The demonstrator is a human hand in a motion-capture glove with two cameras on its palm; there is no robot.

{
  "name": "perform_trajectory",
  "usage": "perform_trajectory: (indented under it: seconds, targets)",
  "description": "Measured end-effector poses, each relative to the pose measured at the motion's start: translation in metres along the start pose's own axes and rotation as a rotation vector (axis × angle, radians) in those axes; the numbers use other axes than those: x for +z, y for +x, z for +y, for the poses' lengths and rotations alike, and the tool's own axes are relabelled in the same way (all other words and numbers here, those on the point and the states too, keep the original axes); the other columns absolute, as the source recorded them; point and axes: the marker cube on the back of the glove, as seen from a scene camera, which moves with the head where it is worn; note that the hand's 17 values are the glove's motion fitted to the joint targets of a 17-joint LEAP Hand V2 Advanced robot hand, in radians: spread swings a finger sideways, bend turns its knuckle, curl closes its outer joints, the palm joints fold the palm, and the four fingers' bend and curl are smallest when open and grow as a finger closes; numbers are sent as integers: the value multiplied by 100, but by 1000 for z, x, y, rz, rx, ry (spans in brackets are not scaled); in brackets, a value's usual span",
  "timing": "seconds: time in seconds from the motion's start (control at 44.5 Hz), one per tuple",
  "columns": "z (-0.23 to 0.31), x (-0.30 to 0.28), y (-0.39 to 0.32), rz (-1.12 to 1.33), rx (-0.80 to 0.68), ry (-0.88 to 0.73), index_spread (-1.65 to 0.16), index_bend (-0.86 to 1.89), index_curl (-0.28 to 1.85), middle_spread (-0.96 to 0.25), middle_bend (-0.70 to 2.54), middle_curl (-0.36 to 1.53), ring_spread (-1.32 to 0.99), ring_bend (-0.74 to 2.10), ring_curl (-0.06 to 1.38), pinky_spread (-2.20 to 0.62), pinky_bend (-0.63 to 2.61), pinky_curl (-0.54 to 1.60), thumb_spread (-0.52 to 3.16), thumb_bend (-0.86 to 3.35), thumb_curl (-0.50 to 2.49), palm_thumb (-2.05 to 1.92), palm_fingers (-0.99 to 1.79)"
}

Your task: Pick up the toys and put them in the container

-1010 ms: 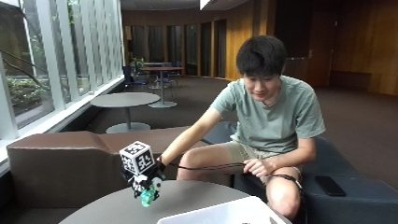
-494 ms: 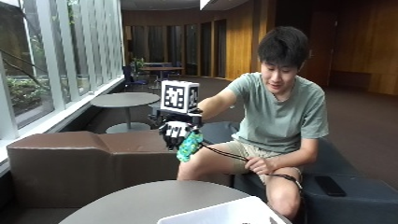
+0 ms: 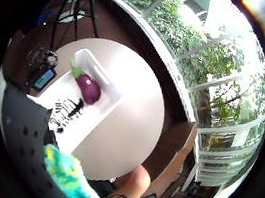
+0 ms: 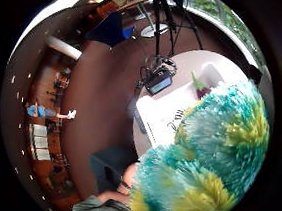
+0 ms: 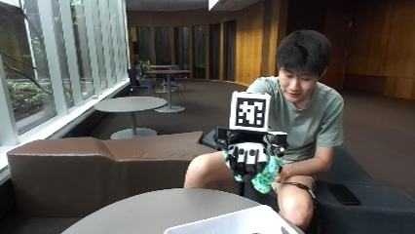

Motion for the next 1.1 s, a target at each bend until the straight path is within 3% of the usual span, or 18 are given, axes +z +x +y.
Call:
perform_trajectory:
  seconds: [0.247, 0.629, 0.741, 0.786, 0.808, 0.831, 0.853, 0.965, 1.1]
  targets:
    - [-21, 20, -35, -1, -83, -29, -27, 74, 97, -24, 122, 100, -37, 148, 81, -40, 117, 66, 62, -1, 94, 55, 99]
    - [-33, 48, -32, 4, -6, -175, -29, 61, 107, -24, 119, 101, -36, 150, 78, -39, 116, 65, 62, -2, 98, 52, 88]
    - [-27, 63, -27, 68, 28, -350, -28, 41, 107, -26, 112, 100, -35, 155, 78, -37, 110, 63, 71, -3, 95, 47, 58]
    - [-24, 65, -25, 102, 27, -409, -26, 14, 100, -27, 102, 96, -35, 147, 77, -33, 108, 65, 89, -11, 86, 28, 0]
    - [-22, 65, -25, 114, 23, -420, -25, 11, 99, -27, 97, 95, -34, 146, 79, -32, 111, 68, 93, -9, 83, 25, -10]
    - [-20, 64, -25, 121, 19, -421, -24, 5, 93, -26, 86, 91, -34, 138, 76, -29, 115, 66, 95, -10, 80, 20, -27]
    - [-17, 63, -24, 123, 16, -415, -23, 4, 88, -21, 63, 83, -30, 117, 70, -24, 120, 65, 96, -12, 77, 13, -60]
    - [-1, 51, -20, 79, 10, -378, -20, 2, 69, -11, 34, 70, -19, 76, 55, -12, 117, 55, 102, -8, 67, 0, -55]
    - [26, 21, -9, 30, 4, -344, -17, 1, 55, -5, 20, 62, -13, 57, 45, -4, 107, 50, 107, -7, 57, -7, -42]
